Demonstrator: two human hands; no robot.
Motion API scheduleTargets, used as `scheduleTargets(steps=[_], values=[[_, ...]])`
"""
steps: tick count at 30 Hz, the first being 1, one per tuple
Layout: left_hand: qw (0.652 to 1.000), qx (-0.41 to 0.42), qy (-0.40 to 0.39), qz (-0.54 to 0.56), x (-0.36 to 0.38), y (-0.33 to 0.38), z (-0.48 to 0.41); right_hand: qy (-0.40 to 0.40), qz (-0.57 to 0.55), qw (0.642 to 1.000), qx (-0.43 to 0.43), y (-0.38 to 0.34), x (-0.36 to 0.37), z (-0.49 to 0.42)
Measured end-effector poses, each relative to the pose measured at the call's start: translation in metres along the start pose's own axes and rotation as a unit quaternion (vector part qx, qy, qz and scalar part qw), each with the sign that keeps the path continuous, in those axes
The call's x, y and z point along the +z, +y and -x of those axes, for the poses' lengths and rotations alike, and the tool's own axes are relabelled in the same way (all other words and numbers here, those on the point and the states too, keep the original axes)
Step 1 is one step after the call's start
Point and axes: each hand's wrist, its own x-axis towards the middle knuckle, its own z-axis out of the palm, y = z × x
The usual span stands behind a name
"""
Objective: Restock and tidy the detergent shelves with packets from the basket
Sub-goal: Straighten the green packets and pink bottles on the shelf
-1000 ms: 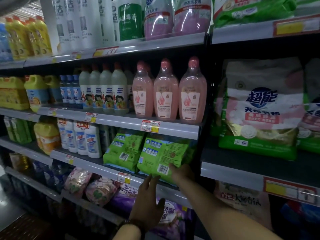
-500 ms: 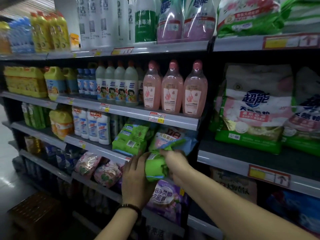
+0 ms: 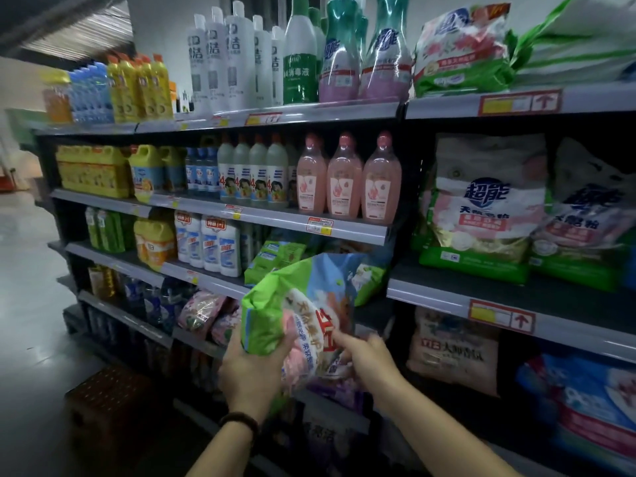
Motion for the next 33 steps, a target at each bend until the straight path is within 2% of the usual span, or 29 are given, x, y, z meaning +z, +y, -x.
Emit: scheduleTargets(steps=[3,5,9,11,13,16,20,21,24,27,33], values=[[0.982,-0.090,-0.018,0.165,-0.005,-0.005,0.005,-0.058,-0.057,0.992,0.093,0.039,0.010,0.011],[0.947,-0.162,-0.045,0.273,-0.003,-0.006,0.008,-0.108,-0.118,0.980,0.117,0.049,0.020,0.022],[0.867,-0.276,-0.148,0.387,0.000,-0.006,0.012,-0.120,-0.256,0.958,0.056,0.054,0.038,0.033],[0.843,-0.294,-0.203,0.403,0.000,-0.005,0.014,-0.084,-0.271,0.959,0.018,0.047,0.041,0.033],[0.833,-0.302,-0.237,0.397,0.002,-0.013,0.013,-0.057,-0.289,0.956,0.009,0.046,0.039,0.024],[0.854,-0.278,-0.261,0.353,0.010,-0.033,0.002,-0.042,-0.310,0.950,0.024,0.046,0.033,0.002],[0.893,-0.257,-0.151,0.338,0.029,-0.055,-0.030,-0.047,-0.297,0.952,0.059,0.045,0.025,-0.032],[0.896,-0.256,-0.149,0.330,0.035,-0.057,-0.037,-0.048,-0.287,0.955,0.056,0.045,0.023,-0.042],[0.896,-0.242,-0.185,0.323,0.053,-0.065,-0.056,-0.031,-0.262,0.965,0.014,0.045,0.018,-0.077],[0.904,-0.232,-0.185,0.308,0.077,-0.072,-0.081,-0.008,-0.249,0.968,-0.015,0.043,0.014,-0.112],[0.893,-0.213,-0.191,0.348,0.128,-0.067,-0.123,0.028,-0.209,0.976,-0.052,0.024,0.010,-0.175]])
